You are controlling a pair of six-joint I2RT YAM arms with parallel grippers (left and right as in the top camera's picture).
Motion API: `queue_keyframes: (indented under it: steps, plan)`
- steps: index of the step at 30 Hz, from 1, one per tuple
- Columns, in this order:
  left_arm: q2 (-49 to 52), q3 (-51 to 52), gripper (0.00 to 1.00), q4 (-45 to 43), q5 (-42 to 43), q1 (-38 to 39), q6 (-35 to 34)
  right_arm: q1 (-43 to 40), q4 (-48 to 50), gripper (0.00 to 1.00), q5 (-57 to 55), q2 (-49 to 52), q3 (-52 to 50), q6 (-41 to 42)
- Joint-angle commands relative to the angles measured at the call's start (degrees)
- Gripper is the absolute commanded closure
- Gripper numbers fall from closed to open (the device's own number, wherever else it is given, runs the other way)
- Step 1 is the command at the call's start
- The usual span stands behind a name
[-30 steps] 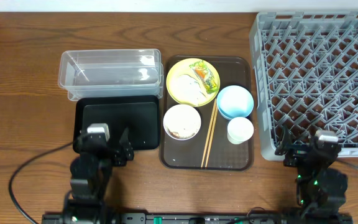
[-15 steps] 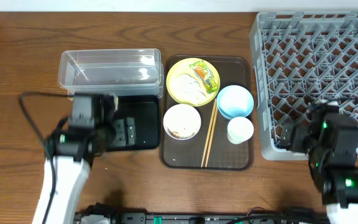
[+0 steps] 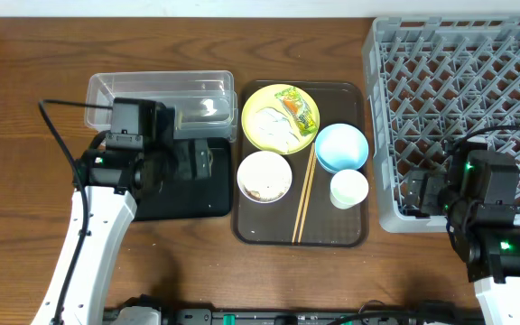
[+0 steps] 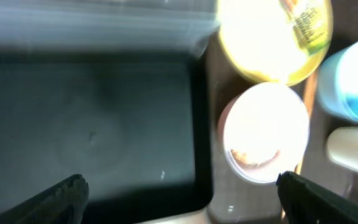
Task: Sort waste into correct bins and load items into the dishwasher rack
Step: 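Reach the left gripper over the white tissue on the yellow plate, then grasp the tissue with the left gripper and drop it into the clear bin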
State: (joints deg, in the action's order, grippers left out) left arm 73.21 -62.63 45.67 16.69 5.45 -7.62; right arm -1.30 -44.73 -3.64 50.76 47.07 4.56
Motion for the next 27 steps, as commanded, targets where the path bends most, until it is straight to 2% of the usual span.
queue_keyframes:
  steps: [1,6,12,19,23,27]
  plan:
    - [0.15,-4.33,0.01,-4.72,1.62,2.82,1.62,0.96,0.33,0.01,0.28,-0.28,1.36,0.57]
    - [2.71,-6.60,0.02,-14.91,-7.45,8.52,2.36,0.96,0.42,0.01,0.26,-0.28,1.36,0.57]
    - [11.13,-6.60,0.02,-27.63,-8.61,15.72,3.98,0.96,0.39,0.01,0.90,-0.28,1.36,0.55]
    - [23.41,-6.60,0.02,-34.80,-8.74,21.94,5.49,0.96,0.37,0.01,0.92,-0.28,1.36,0.57]
    - [29.11,-6.60,0.02,-36.68,-9.14,22.99,5.46,0.96,0.37,0.01,1.01,-0.28,1.36,0.57]
    - [33.88,-6.60,0.02,-37.09,-13.16,22.97,5.46,0.96,0.35,0.01,1.55,-0.26,1.36,0.57]
